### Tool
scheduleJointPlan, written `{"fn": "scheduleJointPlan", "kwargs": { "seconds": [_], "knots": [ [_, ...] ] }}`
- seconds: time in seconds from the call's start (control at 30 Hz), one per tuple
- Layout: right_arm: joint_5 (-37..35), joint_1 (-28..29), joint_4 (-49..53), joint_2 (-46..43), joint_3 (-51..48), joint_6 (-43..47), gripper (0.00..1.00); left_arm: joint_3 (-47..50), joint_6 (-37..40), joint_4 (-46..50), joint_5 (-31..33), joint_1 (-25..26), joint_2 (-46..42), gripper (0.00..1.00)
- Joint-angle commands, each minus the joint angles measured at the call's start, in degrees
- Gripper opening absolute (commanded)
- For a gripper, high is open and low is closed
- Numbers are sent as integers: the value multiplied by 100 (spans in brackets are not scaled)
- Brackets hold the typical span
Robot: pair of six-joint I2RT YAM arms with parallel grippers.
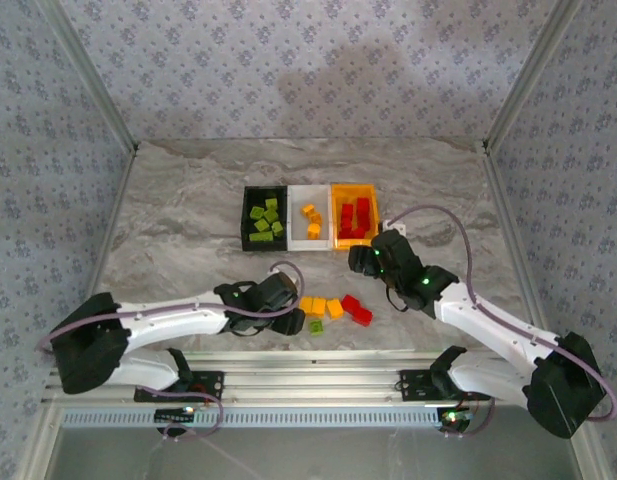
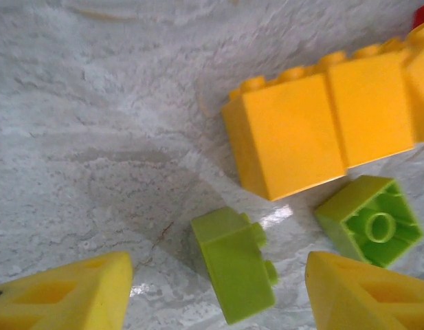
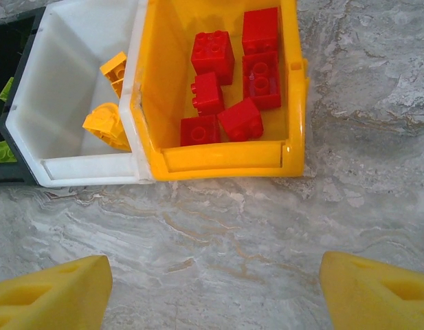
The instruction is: Sort the legos into containers by color
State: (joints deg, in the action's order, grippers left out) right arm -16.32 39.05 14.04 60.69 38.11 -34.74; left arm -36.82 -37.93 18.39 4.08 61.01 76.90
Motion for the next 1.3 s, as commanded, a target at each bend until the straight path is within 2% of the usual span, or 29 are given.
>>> {"fn": "scheduleJointPlan", "kwargs": {
  "seconds": [0.0,0.2,0.4,0.53,0.63,0.8,0.87,1.0,1.27],
  "knots": [
    [-144,19,114,-175,-58,-87,81,-118,65,-240,-159,-1,397,62],
    [-168,-19,197,-359,-89,-86,81,-196,102,-347,-109,-1,721,40],
    [-161,-38,155,-402,-148,-87,81,-112,35,-240,33,-2,496,26],
    [-161,-37,116,-413,-155,-85,81,-123,35,86,293,-72,12,23],
    [-164,-33,95,-415,-168,-88,81,-183,40,311,556,-397,-556,22],
    [-179,-53,90,-382,-186,-85,82,-739,263,407,836,-1436,-1023,23],
    [-170,-62,103,-357,-182,-90,82,-1066,462,292,903,-1855,-838,23],
    [-161,-88,152,-360,-247,-232,82,-1928,726,-3,760,-2621,91,23],
    [-133,-145,347,-597,-369,-229,82,-3734,1015,327,876,-3181,2024,22]
  ]
}}
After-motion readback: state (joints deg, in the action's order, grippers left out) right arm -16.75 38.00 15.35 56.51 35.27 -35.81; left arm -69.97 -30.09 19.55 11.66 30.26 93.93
